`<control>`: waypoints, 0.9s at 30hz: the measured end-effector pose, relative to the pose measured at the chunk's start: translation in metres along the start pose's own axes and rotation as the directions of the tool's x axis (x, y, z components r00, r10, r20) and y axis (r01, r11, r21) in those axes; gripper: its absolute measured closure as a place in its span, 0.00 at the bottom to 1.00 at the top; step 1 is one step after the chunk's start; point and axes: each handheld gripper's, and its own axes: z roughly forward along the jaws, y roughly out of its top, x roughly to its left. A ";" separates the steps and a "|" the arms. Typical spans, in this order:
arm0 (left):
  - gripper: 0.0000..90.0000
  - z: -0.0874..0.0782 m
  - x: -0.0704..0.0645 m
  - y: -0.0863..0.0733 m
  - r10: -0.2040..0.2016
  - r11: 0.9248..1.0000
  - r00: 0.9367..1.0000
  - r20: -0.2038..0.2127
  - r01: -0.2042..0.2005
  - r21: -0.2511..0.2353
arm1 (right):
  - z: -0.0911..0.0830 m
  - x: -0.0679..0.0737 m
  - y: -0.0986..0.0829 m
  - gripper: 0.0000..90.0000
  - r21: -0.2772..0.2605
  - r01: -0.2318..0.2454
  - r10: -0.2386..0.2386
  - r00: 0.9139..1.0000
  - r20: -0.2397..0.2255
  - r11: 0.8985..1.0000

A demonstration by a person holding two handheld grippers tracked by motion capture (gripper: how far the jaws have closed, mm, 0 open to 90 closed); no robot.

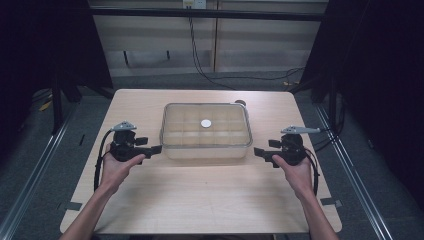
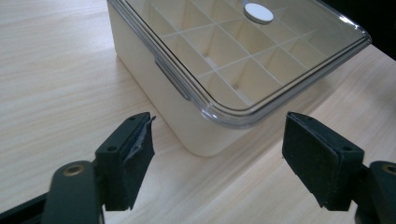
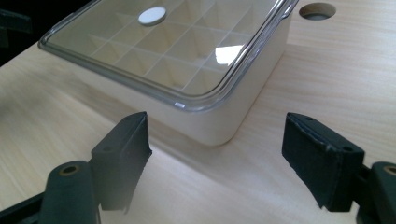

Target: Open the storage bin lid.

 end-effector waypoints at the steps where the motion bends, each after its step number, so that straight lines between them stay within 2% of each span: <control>1: 0.30 0.000 0.000 0.000 0.000 1.000 1.000 0.000 0.000 0.000 | 0.000 0.000 0.000 0.25 0.000 0.000 0.000 1.000 0.000 1.000; 4: 0.32 0.004 0.001 0.006 0.032 0.999 0.999 -0.003 -0.032 0.000 | 0.004 -0.008 0.009 0.24 0.000 -0.017 0.017 1.000 0.007 1.000; 6: 0.32 0.007 0.002 0.009 0.033 0.999 0.999 -0.002 -0.033 0.000 | 0.006 -0.009 0.010 0.24 0.003 -0.021 0.021 1.000 0.008 1.000; 8: 0.32 0.010 0.003 0.012 0.022 1.000 1.000 -0.002 -0.022 -0.004 | 0.012 -0.011 0.014 0.26 0.032 -0.019 0.019 1.000 0.014 0.999; 10: 0.32 0.014 0.005 0.018 0.010 1.000 1.000 0.000 -0.010 -0.002 | 0.016 -0.013 0.018 0.29 0.041 -0.023 0.024 1.000 -0.016 0.999; 12: 0.31 0.016 0.007 0.022 0.005 1.000 1.000 -0.006 -0.005 -0.004 | 0.018 -0.014 0.022 0.28 0.036 -0.023 0.024 1.000 -0.017 0.999; 15: 0.30 0.016 0.011 0.027 0.015 1.000 1.000 0.008 -0.015 -0.004 | 0.021 -0.016 0.028 0.28 0.036 -0.020 0.021 1.000 -0.021 0.999; 17: 0.32 0.018 0.017 0.034 -0.007 1.000 1.000 -0.003 0.007 -0.024 | 0.025 -0.017 0.036 0.26 0.043 -0.010 0.011 1.000 -0.015 0.999; 19: 0.33 0.018 0.019 0.036 -0.009 1.000 1.000 -0.005 0.009 -0.027 | 0.027 -0.018 0.039 0.24 0.042 -0.005 0.006 1.000 -0.003 0.999; 20: 0.33 0.021 0.021 0.039 -0.018 1.000 1.000 -0.010 0.017 -0.022 | 0.029 -0.021 0.046 0.23 0.044 -0.007 0.007 1.000 -0.005 0.999; 22: 0.32 0.026 0.021 0.039 -0.004 1.000 0.999 -0.042 0.003 -0.019 | 0.030 -0.026 0.052 0.23 0.017 -0.012 0.012 1.000 -0.006 1.000; 27: 0.32 0.033 0.023 0.039 -0.008 1.000 1.000 -0.030 0.007 -0.020 | 0.040 -0.031 0.058 0.24 0.007 -0.018 0.018 1.000 -0.011 1.000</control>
